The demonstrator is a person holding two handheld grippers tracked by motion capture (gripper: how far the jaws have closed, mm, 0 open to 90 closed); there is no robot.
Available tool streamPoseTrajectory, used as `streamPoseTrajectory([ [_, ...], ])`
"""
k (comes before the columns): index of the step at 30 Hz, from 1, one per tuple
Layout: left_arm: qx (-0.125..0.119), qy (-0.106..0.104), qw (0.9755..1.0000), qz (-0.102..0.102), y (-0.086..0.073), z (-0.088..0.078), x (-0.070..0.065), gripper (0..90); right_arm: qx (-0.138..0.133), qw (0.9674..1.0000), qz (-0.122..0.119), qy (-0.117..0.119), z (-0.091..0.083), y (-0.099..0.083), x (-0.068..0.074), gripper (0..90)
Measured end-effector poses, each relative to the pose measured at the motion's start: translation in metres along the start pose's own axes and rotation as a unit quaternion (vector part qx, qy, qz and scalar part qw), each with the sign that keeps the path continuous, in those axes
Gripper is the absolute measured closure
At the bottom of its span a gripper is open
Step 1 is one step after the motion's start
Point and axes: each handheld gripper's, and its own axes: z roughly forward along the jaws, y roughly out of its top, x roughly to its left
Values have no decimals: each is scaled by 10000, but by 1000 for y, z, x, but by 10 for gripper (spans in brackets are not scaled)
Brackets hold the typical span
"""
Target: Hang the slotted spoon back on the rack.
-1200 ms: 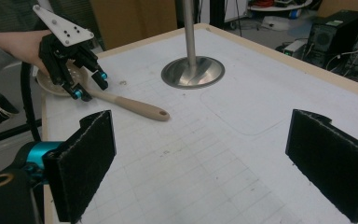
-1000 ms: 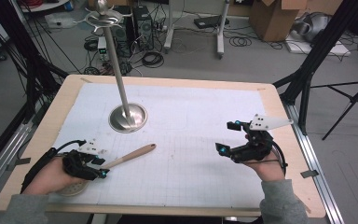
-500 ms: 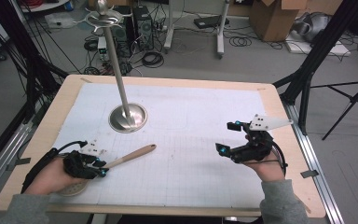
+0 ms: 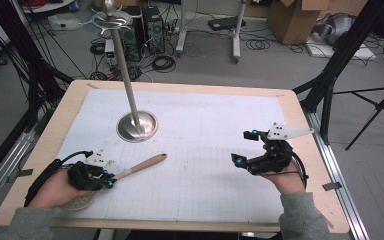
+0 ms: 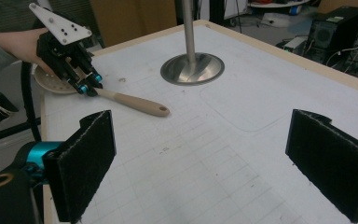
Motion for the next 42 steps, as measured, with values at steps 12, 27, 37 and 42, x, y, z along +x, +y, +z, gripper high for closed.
streamPoseTrajectory([
  [12, -84, -181, 9997, -127, 0, -1, 5, 777, 34, 10000, 25, -28, 0, -1, -1, 73],
  [27, -486, -56, 9987, -172, 1, -25, 9, 777, -1, 10000, 40, -31, -1, -1, -2, 73],
  [37, -788, -106, 9960, -413, 3, -41, 17, 776, 30, 9999, 94, -80, -5, -6, -4, 73],
  [42, -914, -69, 9952, -332, 7, -51, 16, 776, 76, 9999, 107, -103, -5, -8, -4, 73],
])
